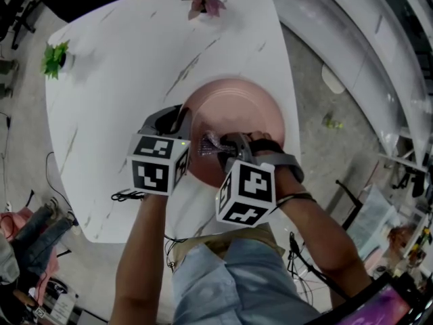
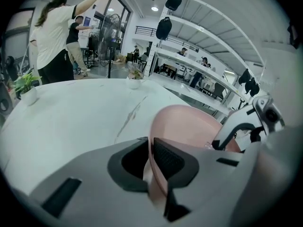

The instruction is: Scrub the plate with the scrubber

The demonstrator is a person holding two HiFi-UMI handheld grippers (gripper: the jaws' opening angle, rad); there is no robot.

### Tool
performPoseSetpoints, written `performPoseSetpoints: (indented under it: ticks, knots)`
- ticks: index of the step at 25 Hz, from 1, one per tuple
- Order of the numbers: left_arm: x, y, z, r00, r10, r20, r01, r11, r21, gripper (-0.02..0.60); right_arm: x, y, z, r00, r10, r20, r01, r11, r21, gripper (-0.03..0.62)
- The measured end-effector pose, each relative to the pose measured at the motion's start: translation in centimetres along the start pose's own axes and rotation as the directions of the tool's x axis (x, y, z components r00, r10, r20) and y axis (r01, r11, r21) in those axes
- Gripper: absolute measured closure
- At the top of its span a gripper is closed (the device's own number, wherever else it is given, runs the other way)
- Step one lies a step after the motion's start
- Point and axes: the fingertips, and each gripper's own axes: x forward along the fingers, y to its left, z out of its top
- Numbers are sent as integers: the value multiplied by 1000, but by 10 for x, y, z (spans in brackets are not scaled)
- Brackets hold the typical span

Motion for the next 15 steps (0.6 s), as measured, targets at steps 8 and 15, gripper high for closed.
performPoseSetpoints:
  ticks: [8,15]
  knots:
    - [2,1,-1,999,-15,-30,17,998,68,548,-13,34,-19,990,121,-72,-118,992,41,502]
    - [-24,4,10,998,25,-60,-17,992,121,541,-58,16,-59,996,25,-88,-7,981,192,497]
